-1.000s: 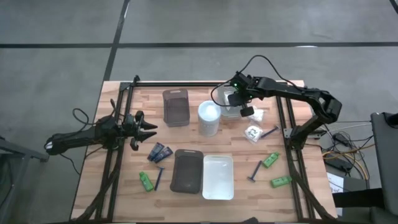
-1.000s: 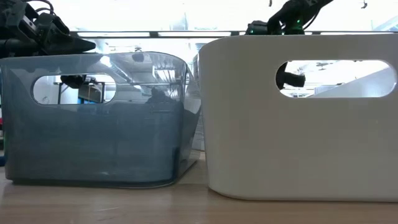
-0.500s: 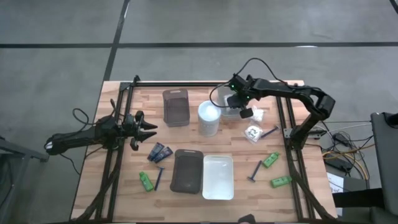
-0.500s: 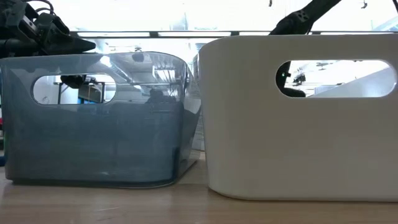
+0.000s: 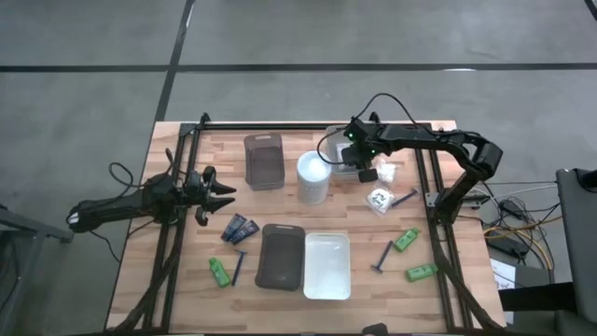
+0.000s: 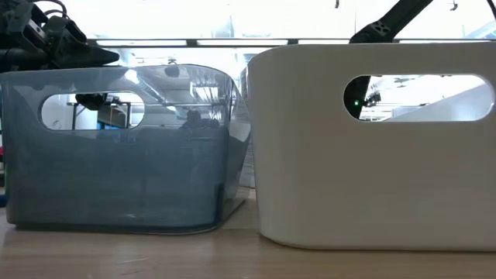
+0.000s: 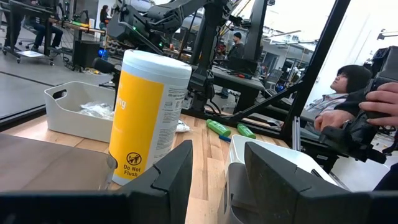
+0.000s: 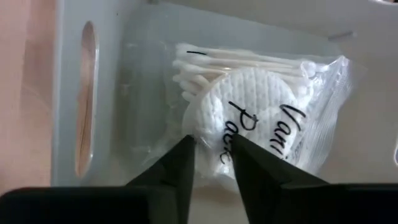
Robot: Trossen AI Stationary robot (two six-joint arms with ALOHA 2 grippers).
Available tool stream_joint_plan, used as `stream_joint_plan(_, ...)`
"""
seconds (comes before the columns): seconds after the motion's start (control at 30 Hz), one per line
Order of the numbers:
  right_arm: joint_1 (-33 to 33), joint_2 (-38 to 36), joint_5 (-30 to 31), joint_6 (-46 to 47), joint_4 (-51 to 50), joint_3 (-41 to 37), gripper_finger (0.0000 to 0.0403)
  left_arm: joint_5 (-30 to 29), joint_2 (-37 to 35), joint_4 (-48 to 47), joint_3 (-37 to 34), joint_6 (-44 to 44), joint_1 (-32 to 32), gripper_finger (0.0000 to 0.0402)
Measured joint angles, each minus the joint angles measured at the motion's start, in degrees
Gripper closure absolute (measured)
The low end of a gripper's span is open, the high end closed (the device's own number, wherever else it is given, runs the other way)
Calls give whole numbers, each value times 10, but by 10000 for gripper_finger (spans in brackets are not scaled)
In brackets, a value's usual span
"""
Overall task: Pick & Place Travel size toiletries
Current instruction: Put the white cotton pack into the gray bin
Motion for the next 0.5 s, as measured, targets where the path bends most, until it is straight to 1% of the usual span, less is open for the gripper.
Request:
stream_joint_plan(0.27, -2, -14, 0, 5, -21, 4, 205, 0, 0, 0, 0, 0, 0, 250)
stream_joint_plan(0.5, -4, -39, -4, 6, -90, 29, 164, 0, 0, 0, 0, 0, 0, 250)
